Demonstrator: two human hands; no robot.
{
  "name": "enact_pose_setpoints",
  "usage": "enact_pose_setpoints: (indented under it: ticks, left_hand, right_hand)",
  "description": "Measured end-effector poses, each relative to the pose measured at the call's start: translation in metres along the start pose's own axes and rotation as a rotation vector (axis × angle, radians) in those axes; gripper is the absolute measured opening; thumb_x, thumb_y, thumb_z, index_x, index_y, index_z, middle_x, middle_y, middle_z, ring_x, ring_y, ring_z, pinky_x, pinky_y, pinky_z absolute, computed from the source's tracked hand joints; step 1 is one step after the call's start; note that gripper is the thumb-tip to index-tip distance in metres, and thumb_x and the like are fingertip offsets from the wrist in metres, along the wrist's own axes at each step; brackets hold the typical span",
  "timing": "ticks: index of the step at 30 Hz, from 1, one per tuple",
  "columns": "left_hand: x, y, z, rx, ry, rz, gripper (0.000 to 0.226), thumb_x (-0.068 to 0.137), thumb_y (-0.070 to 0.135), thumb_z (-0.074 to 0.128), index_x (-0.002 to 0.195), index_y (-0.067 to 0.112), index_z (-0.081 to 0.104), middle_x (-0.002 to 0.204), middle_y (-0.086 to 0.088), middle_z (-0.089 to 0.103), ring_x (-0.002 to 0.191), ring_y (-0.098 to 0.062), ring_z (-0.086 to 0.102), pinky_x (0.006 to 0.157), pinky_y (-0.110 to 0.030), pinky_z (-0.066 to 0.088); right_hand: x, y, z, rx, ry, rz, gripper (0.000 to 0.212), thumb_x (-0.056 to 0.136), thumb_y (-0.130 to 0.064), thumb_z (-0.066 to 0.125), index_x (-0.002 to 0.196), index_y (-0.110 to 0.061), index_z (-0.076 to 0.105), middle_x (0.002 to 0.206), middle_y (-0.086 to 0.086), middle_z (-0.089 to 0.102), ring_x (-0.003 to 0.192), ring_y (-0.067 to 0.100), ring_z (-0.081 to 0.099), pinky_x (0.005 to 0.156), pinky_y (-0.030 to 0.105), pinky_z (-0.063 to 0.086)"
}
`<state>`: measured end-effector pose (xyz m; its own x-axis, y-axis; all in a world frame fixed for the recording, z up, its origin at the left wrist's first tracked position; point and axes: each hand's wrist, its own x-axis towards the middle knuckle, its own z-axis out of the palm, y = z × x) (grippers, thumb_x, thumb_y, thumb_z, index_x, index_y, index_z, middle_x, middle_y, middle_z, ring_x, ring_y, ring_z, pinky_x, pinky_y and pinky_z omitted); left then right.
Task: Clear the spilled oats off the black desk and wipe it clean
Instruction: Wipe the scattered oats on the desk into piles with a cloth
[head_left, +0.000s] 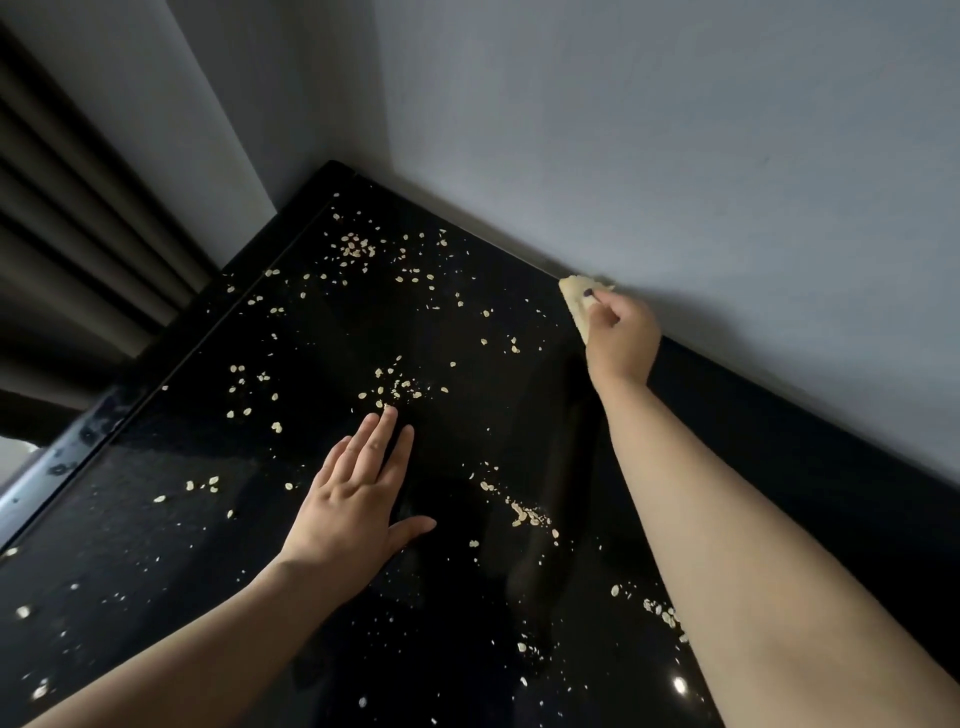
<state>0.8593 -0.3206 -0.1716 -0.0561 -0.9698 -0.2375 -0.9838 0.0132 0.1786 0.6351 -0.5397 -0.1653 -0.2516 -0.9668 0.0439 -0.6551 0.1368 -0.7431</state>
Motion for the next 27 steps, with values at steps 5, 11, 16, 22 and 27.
enact_pose_setpoints:
  ticks: [5, 11, 16, 22, 27]
  left_hand:
    - [-0.002, -0.001, 0.000, -0.011, 0.001, 0.011, 0.090, 0.082, 0.074, 0.033, 0.146, 0.012, 0.031, 0.158, -0.009, 0.016, 0.144, -0.020, 0.013, 0.114, -0.036, 0.011]
    - [-0.004, 0.001, -0.002, -0.004, -0.028, 0.015, 0.088, 0.082, 0.070, 0.030, 0.146, 0.009, 0.031, 0.158, -0.011, 0.018, 0.145, -0.022, 0.015, 0.114, -0.037, 0.011]
    - [-0.003, 0.000, 0.000, 0.006, -0.018, 0.016, 0.089, 0.082, 0.070, 0.029, 0.146, 0.009, 0.032, 0.158, -0.011, 0.018, 0.145, -0.022, 0.015, 0.114, -0.037, 0.012]
    - [-0.003, 0.003, -0.004, 0.033, -0.055, -0.007, 0.089, 0.081, 0.069, 0.029, 0.143, 0.007, 0.037, 0.155, -0.014, 0.025, 0.142, -0.024, 0.021, 0.112, -0.039, 0.017]
    - [-0.002, 0.005, -0.004, 0.002, -0.043, -0.005, 0.089, 0.080, 0.069, 0.028, 0.142, 0.006, 0.037, 0.154, -0.014, 0.027, 0.141, -0.025, 0.024, 0.112, -0.040, 0.019]
  right_hand:
    - [-0.055, -0.008, 0.011, 0.001, -0.130, -0.175, 0.023, 0.091, -0.007, 0.060, 0.110, -0.012, 0.071, 0.112, 0.005, 0.064, 0.106, 0.019, 0.058, 0.079, 0.010, 0.038]
    - [-0.149, 0.003, -0.017, 0.089, -0.422, -0.209, 0.026, 0.090, -0.004, 0.061, 0.110, -0.016, 0.073, 0.107, -0.010, 0.062, 0.102, 0.006, 0.058, 0.082, 0.014, 0.048]
    - [-0.137, -0.007, -0.040, 0.151, -0.318, -0.096, 0.026, 0.087, 0.001, 0.061, 0.100, -0.017, 0.075, 0.100, -0.008, 0.066, 0.094, -0.001, 0.061, 0.079, 0.004, 0.041]
    - [-0.031, -0.028, -0.012, 0.076, 0.005, -0.056, 0.024, 0.093, -0.008, 0.054, 0.108, -0.013, 0.072, 0.108, 0.002, 0.067, 0.097, 0.006, 0.056, 0.076, -0.003, 0.032]
    - [0.006, -0.030, 0.024, -0.047, -0.038, -0.026, 0.027, 0.095, -0.009, 0.051, 0.115, -0.011, 0.069, 0.118, 0.005, 0.065, 0.110, 0.019, 0.059, 0.087, 0.017, 0.039]
